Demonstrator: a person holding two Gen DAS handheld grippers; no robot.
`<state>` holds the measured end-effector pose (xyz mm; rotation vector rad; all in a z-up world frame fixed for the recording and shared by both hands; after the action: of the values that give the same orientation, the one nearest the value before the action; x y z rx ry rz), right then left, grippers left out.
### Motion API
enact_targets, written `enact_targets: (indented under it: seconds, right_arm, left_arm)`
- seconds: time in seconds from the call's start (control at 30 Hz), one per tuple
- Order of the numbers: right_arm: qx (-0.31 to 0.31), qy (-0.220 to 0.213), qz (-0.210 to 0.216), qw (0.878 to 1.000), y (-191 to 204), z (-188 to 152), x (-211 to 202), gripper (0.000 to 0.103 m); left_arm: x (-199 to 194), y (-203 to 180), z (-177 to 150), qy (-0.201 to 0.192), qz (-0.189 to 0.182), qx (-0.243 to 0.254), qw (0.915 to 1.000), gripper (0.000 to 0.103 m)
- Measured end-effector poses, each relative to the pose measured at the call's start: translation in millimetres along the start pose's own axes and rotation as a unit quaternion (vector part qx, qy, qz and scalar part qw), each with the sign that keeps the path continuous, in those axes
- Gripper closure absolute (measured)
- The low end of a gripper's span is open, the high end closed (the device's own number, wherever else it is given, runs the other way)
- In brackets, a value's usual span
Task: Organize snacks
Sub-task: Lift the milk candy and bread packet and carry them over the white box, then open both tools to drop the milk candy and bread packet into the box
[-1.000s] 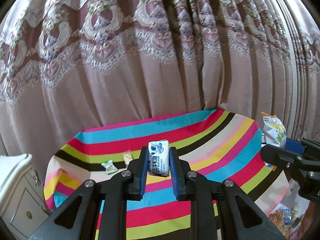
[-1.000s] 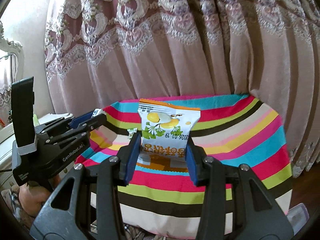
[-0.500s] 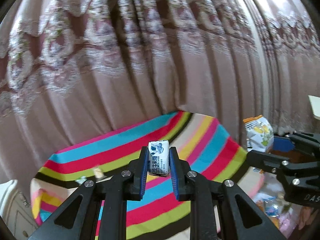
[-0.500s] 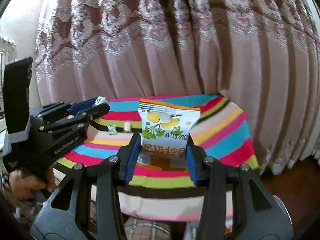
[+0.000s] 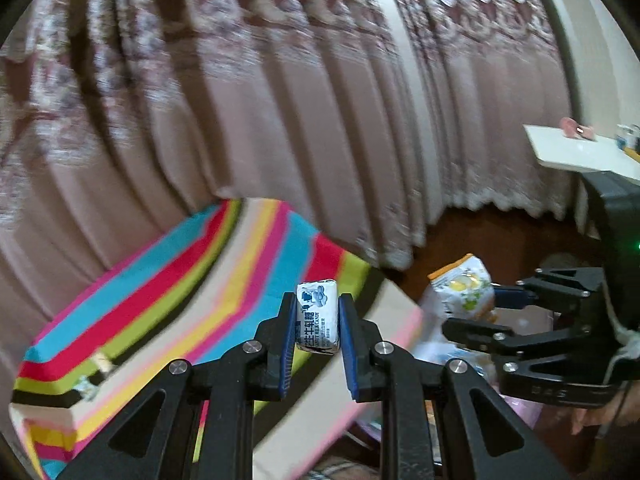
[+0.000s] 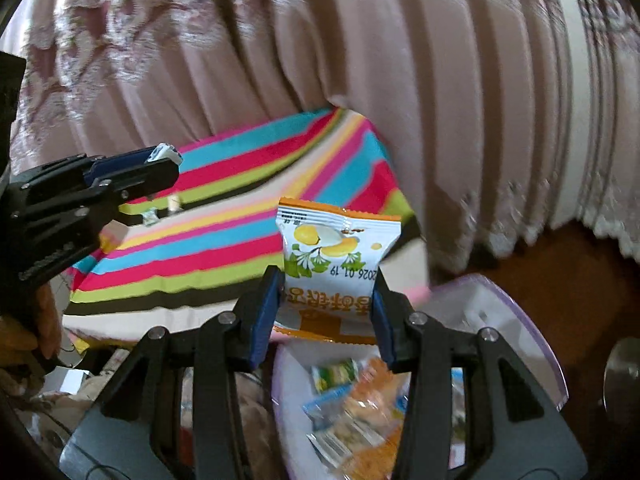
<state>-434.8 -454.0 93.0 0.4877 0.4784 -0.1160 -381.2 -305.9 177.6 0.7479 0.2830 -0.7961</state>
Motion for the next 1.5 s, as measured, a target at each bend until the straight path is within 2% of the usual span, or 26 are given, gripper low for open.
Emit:
enact_targets:
  seconds: [0.27,0.5,0.87,1.1,1.37,1.43,1.47,1.5]
  right_arm:
    - [0.056,0.033,-0.054,0.996,-65,-26,-1,0.056]
    - [0.081,0.043,-0.08,0.993,-96,-33,0,0.056]
    - [0.097,0.069,-0.099,0.988,-109,-43,11,0.056]
    - [0.091,0.083,-0.116,0.986,-108,-46,12,0.055]
    - [0.075,0.098,-0.145,0.982,-102,-43,17,0.055]
    - [0.08,0.103,-0.157,0.979,-102,-43,19,0.048]
    - [0.085,0.106,-0.163,0.977,-103,-42,21,0.035]
    - [0.092,0.107,-0.168,0.976,-105,-41,22,0.025]
  left_arm:
    - [30,-62,4,0.029,-0.077,0.046,0.9956,0.081]
    - [49,-106,6,0.044,-0.122,0.083,0.9881,0.082]
    - [68,-115,-4,0.067,-0.162,0.074,0.9818,0.081]
    - [73,-115,-6,0.06,-0.179,0.062,0.9801,0.081]
    - [87,-106,-19,0.061,-0.205,0.022,0.9766,0.081]
    - [91,-101,-24,0.056,-0.22,0.007,0.9739,0.08]
    - [93,-99,-26,0.056,-0.227,-0.001,0.9722,0.077]
    - [97,-96,-30,0.06,-0.231,-0.008,0.9711,0.063]
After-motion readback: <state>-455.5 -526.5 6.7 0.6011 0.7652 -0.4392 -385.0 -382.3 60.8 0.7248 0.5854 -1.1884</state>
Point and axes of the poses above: each gripper's, at about its wrist camera, not at the fingertips, and x roughly the way its jaws point, y to its left, z to its top, the point moved 2 cm from there along x, roughly the way its jaws point, and after that the axes turned 15 degrees about x, right-handed, at the moved point
